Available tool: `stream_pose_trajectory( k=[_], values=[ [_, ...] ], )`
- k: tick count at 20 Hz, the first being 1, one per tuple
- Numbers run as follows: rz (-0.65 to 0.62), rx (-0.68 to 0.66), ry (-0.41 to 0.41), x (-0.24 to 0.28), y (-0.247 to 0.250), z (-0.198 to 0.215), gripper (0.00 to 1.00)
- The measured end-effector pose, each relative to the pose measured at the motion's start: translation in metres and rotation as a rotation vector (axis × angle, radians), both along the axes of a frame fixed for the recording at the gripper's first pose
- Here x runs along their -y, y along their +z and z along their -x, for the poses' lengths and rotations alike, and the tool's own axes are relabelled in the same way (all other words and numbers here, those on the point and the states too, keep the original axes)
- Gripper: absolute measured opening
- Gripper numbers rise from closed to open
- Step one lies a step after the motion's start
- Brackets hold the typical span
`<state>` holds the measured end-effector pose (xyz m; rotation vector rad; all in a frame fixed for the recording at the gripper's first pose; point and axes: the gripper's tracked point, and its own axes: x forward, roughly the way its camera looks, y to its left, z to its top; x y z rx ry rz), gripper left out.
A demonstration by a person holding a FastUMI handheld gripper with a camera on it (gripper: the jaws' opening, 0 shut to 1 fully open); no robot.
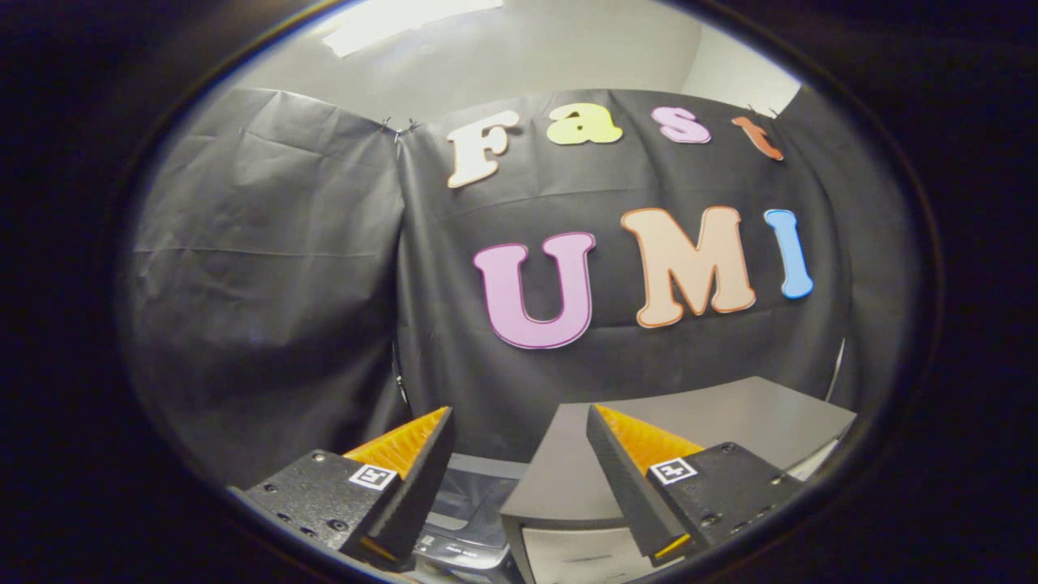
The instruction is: Put the clothes into the washing machine and then close the washing machine lid.
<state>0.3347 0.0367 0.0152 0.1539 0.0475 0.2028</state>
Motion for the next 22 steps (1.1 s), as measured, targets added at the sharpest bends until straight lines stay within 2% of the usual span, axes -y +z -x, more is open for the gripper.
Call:
stream_pose_trajectory(
  k=[7,13,22],
  values=[
    [-0.014,0.012,-0.060,0.059,-0.034,0.042,0.97],
    [-0.020,0.076,-0.098,0.094,-0.057,0.085,0.97],
    [-0.022,0.147,-0.081,0.101,-0.075,0.129,0.97]
  ],
)
